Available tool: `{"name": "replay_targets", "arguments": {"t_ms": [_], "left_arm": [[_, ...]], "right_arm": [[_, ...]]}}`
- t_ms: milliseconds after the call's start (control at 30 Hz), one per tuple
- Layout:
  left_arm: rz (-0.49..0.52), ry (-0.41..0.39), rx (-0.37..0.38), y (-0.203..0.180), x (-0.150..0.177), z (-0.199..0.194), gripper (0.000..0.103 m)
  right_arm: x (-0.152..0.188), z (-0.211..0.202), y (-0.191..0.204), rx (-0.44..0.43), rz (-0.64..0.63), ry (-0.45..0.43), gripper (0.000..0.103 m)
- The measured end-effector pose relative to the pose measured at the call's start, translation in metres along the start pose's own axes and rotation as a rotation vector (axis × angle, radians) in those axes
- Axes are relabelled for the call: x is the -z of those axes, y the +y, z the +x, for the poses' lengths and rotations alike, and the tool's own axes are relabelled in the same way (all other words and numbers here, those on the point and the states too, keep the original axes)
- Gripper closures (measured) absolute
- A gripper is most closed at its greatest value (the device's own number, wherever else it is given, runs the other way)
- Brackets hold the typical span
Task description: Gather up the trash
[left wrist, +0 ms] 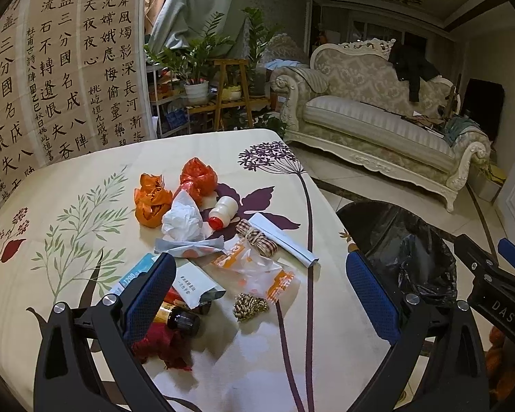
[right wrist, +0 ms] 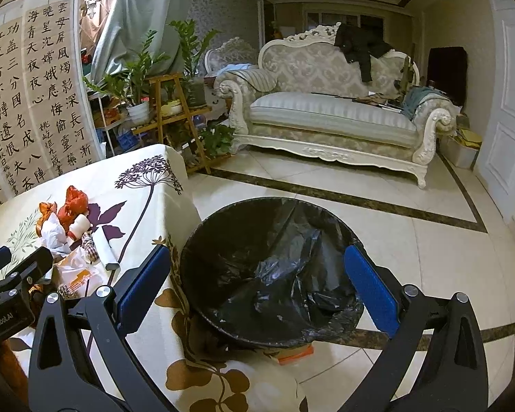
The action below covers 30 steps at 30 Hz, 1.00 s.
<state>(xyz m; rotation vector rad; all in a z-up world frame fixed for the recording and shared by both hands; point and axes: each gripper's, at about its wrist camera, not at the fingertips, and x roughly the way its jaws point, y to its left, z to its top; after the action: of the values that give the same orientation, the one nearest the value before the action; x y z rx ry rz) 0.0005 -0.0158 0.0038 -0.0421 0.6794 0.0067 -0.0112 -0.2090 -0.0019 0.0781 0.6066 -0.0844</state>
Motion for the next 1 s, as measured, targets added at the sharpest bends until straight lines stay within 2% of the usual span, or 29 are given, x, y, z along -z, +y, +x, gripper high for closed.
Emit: {"name": "replay_targets", "arguments": {"t_ms": [1000], "left_arm": [[-0.002, 0.013, 0.009, -0.0034, 0.0059, 0.0063, 0.006]], "right_arm": [[-0.0018, 0.0011, -0.0044, 0.006, 0.003, 0.005, 0.004]]}}
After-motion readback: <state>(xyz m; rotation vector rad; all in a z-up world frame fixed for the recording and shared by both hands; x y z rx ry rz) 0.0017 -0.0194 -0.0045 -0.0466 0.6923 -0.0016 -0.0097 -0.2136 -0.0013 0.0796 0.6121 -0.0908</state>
